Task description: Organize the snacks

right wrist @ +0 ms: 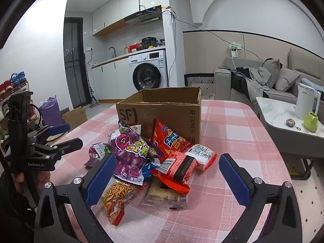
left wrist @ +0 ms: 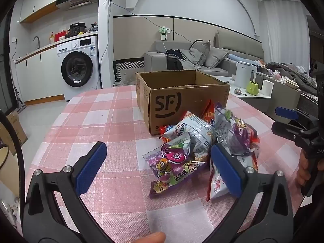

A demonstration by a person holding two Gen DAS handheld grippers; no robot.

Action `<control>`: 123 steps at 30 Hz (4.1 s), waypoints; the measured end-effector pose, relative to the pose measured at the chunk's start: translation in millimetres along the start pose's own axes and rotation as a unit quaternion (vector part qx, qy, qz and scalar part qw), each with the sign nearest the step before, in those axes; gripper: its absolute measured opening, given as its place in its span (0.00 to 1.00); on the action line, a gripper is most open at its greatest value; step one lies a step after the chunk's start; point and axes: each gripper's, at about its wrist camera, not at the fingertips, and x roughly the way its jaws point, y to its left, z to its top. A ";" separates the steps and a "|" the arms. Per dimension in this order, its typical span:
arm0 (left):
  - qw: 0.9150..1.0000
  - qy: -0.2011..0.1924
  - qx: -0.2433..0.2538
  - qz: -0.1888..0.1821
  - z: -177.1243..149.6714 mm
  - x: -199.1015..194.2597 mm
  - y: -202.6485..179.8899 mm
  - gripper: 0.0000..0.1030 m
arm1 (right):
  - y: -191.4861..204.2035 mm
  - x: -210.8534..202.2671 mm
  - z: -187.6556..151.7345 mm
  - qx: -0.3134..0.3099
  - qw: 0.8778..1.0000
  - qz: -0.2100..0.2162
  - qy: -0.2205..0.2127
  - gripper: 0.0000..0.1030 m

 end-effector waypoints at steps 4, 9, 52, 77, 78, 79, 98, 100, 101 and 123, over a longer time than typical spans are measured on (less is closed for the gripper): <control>1.000 -0.001 0.002 0.000 -0.2 -1.7 0.7 1.00 | 0.8 0.1 -0.1 -0.001 1.000 0.003 0.001 1.00; 1.000 -0.001 0.005 0.003 -0.8 -5.9 4.2 1.00 | 0.8 0.4 0.5 -0.001 1.000 0.006 0.002 1.00; 1.000 0.005 0.007 0.007 0.2 1.5 -3.5 1.00 | 8.0 4.4 -0.7 -0.009 1.000 -0.001 0.003 1.00; 1.000 0.005 0.002 0.014 -1.2 2.2 3.5 1.00 | 8.9 6.0 -2.1 -0.013 1.000 -0.002 0.005 1.00; 1.000 0.005 0.001 0.016 -1.4 1.9 4.2 1.00 | 8.5 6.1 -2.4 -0.012 1.000 -0.002 0.006 1.00; 1.000 0.006 0.001 0.015 -1.4 2.2 4.1 1.00 | 9.0 6.1 -2.2 -0.013 1.000 -0.003 0.006 1.00; 1.000 0.012 0.009 0.017 0.4 2.9 -3.1 1.00 | 0.4 18.0 -0.7 -0.001 0.999 -0.027 0.042 1.00; 1.000 0.015 0.010 0.008 0.4 3.3 -3.1 1.00 | -0.9 20.0 -0.2 0.002 0.998 -0.037 0.046 1.00; 1.000 0.018 0.011 0.004 0.7 4.4 -3.3 1.00 | -2.7 20.2 0.0 0.006 0.998 -0.039 0.045 1.00; 0.995 0.101 -0.016 -0.018 3.6 49.1 5.6 0.97 | -30.8 75.4 1.2 0.089 0.982 -0.042 0.164 0.81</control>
